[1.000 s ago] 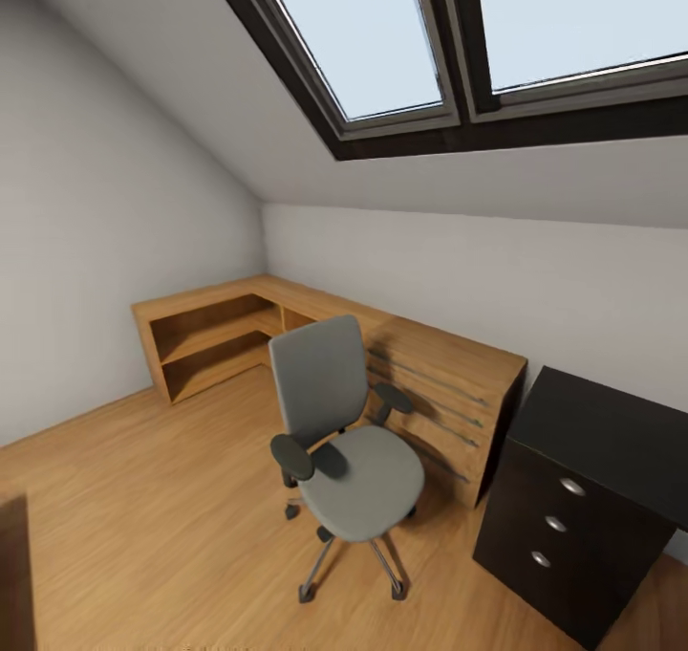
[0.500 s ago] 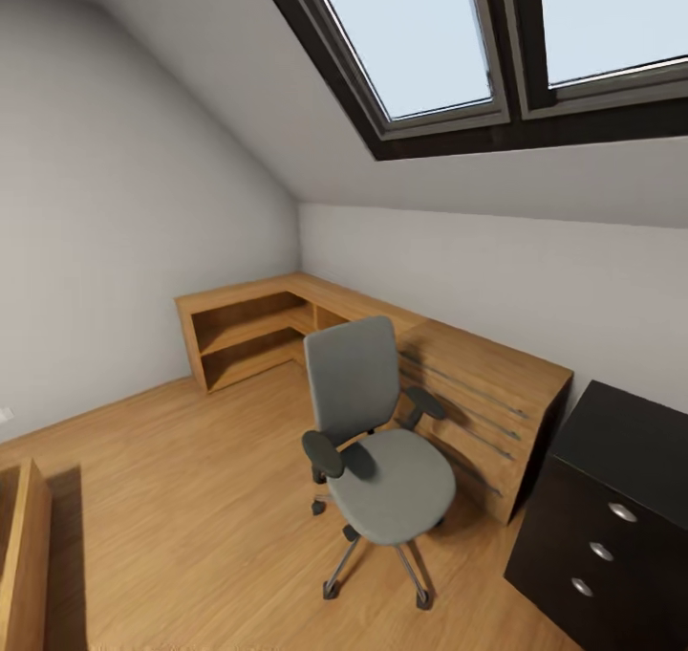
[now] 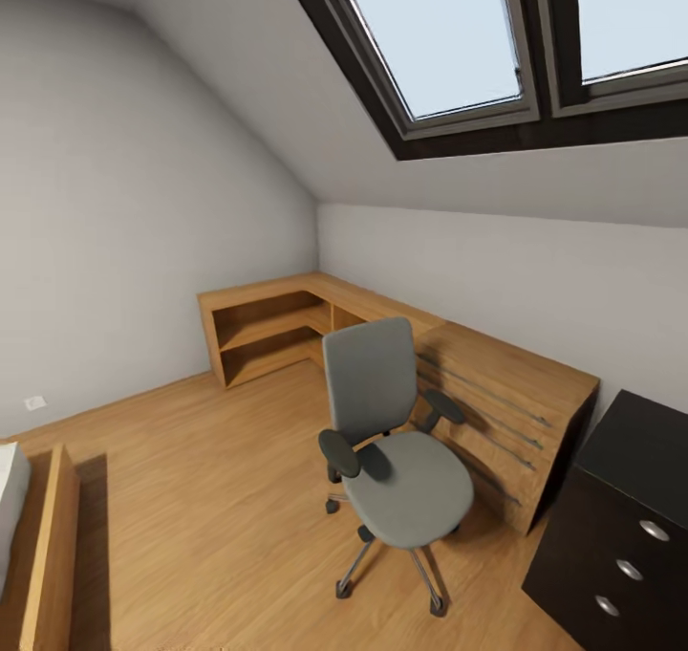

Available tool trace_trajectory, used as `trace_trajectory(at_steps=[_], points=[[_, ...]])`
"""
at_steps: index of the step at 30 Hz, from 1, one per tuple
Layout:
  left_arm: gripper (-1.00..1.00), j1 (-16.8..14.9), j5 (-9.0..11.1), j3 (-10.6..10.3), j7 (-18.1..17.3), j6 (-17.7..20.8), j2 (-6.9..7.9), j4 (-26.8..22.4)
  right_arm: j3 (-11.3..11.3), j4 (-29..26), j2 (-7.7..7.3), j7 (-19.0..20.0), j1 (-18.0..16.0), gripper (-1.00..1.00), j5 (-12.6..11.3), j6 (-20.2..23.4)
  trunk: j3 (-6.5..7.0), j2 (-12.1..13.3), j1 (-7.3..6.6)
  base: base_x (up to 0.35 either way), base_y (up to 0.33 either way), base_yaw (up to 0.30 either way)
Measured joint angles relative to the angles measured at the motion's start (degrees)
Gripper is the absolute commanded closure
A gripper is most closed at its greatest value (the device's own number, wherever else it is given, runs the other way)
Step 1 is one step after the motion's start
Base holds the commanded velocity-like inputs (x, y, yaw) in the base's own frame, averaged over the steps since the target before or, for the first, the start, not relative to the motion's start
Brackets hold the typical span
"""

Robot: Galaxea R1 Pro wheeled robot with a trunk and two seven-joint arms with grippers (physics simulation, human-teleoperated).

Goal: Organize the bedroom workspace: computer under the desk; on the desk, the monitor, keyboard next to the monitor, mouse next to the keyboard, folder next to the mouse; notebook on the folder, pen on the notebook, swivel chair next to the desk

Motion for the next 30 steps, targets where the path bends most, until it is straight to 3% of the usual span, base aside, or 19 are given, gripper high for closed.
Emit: trace_trajectory(at_steps=[4,9,18,30], points=[[-1.00,0.00,0.01,-0.06,-0.05,-4.57,-0.59,2.00,0.04,0.00,0.06,0.00,0.00,-1.00,0.01,0.00,0.00,0.00,0.00,0.000,0.000,0.137],[-1.00,0.00,0.01,-0.20,-0.12,-5.05,-0.63,2.28,0.08,0.00,0.08,0.00,0.00,-1.00,0.01,0.00,0.00,0.00,0.00,0.000,0.000,0.086],[-1.00,0.00,0.01,-0.24,-0.20,-2.92,-0.64,2.51,0.06,0.00,0.09,-0.01,0.00,-1.00,0.00,0.06,0.00,0.00,0.00,0.000,-0.100,0.033],[-1.00,0.00,-0.12,-0.25,-0.19,-0.44,-0.63,2.52,0.02,-0.01,0.09,0.00,0.00,-1.00,-0.02,0.06,0.00,0.00,0.00,0.000,-0.119,0.222]])
